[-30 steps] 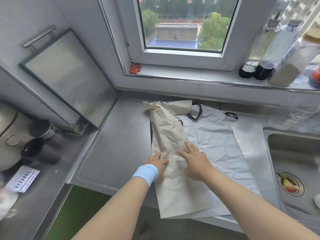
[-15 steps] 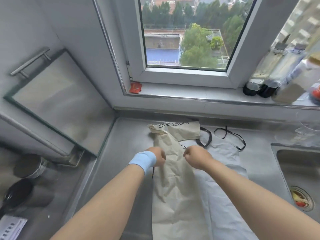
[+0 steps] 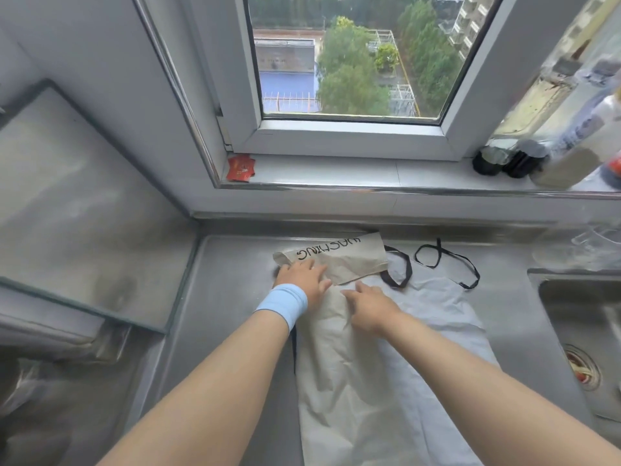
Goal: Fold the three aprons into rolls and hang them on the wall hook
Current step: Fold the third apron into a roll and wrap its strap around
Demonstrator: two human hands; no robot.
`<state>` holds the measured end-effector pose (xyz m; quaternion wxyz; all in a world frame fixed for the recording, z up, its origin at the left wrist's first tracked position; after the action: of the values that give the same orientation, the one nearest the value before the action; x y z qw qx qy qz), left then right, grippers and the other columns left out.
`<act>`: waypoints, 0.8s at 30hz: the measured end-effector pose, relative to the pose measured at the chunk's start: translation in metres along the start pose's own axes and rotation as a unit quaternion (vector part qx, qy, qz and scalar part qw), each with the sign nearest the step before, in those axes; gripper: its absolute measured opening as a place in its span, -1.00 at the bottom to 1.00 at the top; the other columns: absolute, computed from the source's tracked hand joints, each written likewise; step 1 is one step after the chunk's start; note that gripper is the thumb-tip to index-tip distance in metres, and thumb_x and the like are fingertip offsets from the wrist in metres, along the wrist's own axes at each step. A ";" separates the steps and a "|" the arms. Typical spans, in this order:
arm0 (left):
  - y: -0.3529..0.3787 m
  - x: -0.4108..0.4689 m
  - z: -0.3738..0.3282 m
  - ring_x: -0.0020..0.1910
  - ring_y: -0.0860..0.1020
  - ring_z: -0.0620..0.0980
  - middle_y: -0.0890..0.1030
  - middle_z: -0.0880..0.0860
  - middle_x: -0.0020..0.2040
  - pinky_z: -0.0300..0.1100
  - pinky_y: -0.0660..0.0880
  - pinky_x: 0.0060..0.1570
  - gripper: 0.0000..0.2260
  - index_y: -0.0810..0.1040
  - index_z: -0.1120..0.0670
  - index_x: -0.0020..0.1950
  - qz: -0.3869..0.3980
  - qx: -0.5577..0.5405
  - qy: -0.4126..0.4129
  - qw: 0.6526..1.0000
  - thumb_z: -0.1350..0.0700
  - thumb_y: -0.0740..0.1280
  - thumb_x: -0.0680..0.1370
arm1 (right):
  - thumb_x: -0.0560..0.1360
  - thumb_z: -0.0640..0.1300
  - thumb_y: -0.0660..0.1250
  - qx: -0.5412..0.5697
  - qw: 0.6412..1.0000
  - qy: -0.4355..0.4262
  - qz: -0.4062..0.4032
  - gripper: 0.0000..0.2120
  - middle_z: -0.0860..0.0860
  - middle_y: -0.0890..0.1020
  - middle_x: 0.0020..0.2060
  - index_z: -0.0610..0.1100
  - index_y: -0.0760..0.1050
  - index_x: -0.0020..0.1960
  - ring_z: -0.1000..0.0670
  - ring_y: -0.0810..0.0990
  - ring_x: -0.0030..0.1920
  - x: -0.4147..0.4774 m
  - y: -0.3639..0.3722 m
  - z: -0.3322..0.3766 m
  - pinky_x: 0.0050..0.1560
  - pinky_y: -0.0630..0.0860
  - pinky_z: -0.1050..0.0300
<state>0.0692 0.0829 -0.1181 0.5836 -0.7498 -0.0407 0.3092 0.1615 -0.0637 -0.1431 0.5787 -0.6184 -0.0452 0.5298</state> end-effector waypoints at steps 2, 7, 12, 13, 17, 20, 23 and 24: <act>-0.003 -0.004 0.003 0.33 0.38 0.11 0.41 0.07 0.35 0.05 0.26 0.28 -0.61 0.42 -0.05 0.37 0.009 0.007 -0.012 1.000 -0.12 0.01 0.63 | 0.46 -0.12 0.17 0.001 0.999 -0.023 -0.028 -0.52 -0.04 0.45 0.27 0.12 0.40 0.36 -0.18 0.42 0.26 -0.001 -0.002 0.003 0.21 0.42 0.00; -0.008 -0.015 0.009 0.26 0.45 0.11 0.49 0.07 0.29 0.05 0.31 0.16 -0.62 0.55 0.01 0.26 0.089 0.049 -0.076 0.992 -0.08 0.04 0.63 | 0.48 -0.13 0.24 -0.042 0.996 -0.050 -0.065 -0.58 0.02 0.60 0.20 0.09 0.49 0.31 -0.09 0.54 0.24 0.000 -0.020 0.015 0.10 0.46 0.07; -0.009 -0.018 0.019 0.20 0.45 0.06 0.54 -0.01 0.17 -0.01 0.36 0.15 -0.70 0.62 -0.14 0.12 0.057 -0.008 -0.092 0.994 0.05 0.15 0.53 | 0.45 -0.19 0.30 -0.124 0.964 -0.158 -0.176 -0.64 -0.03 0.47 0.15 -0.01 0.46 0.23 -0.12 0.42 0.20 0.018 -0.025 0.024 -0.08 0.29 0.07; -0.009 -0.018 0.022 0.22 0.43 0.06 0.53 -0.02 0.17 -0.02 0.37 0.18 -0.70 0.62 -0.16 0.10 0.049 -0.024 -0.092 0.994 0.05 0.16 0.51 | 0.43 -0.09 0.35 -0.153 0.957 -0.179 -0.166 -0.61 -0.02 0.44 0.19 0.01 0.43 0.25 -0.12 0.40 0.23 0.024 -0.021 0.022 -0.04 0.30 0.05; -0.004 -0.018 0.033 0.24 0.41 0.04 0.54 -0.03 0.16 0.01 0.37 0.25 -0.69 0.62 -0.17 0.09 0.020 -0.071 -0.077 0.994 0.06 0.15 0.50 | 0.37 0.01 0.39 -0.176 0.953 -0.186 -0.160 -0.69 0.03 0.58 0.04 0.04 0.48 0.09 -0.09 0.59 0.04 0.038 -0.016 0.026 -0.05 0.34 0.02; 0.000 -0.021 0.046 0.26 0.43 0.03 0.54 -0.04 0.21 -0.03 0.39 0.26 -0.65 0.60 -0.15 0.12 0.006 -0.151 -0.076 0.986 0.13 0.11 0.52 | 0.24 -0.25 0.43 -0.198 0.944 -0.184 -0.190 -0.79 0.05 0.55 -0.42 -0.02 0.42 -0.32 -0.06 0.60 -0.39 0.039 -0.021 0.031 -0.11 0.42 0.07; -0.001 -0.023 0.056 0.25 0.47 0.01 0.55 -0.07 0.24 -0.05 0.42 0.25 -0.58 0.54 -0.15 0.24 -0.021 -0.223 -0.075 0.972 0.19 0.14 0.48 | 0.29 -0.27 0.41 -0.216 0.917 -0.197 -0.270 -0.83 0.01 0.56 -0.35 -0.04 0.47 -0.34 -0.10 0.55 -0.28 0.043 -0.031 0.033 -0.05 0.45 0.00; -0.004 -0.023 0.057 0.26 0.46 0.00 0.54 -0.07 0.24 -0.06 0.40 0.27 -0.54 0.49 -0.17 0.29 -0.028 -0.220 -0.067 0.973 0.19 0.18 0.46 | 0.31 -0.23 0.41 -0.189 0.914 -0.190 -0.305 -0.88 -0.03 0.57 -0.27 -0.05 0.51 -0.31 -0.13 0.51 -0.22 0.042 -0.042 0.036 -0.14 0.41 0.01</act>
<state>0.0232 0.1229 -0.1120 0.4084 -0.8360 -0.1677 0.3259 0.1774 0.0020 -0.1282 0.5650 -0.5598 -0.4403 0.4166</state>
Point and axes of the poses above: each hand's wrist, its own x-axis towards the middle knuckle, its own y-axis out of the palm, z = x × y, the point moved 1 cm from there along x, towards the middle knuckle
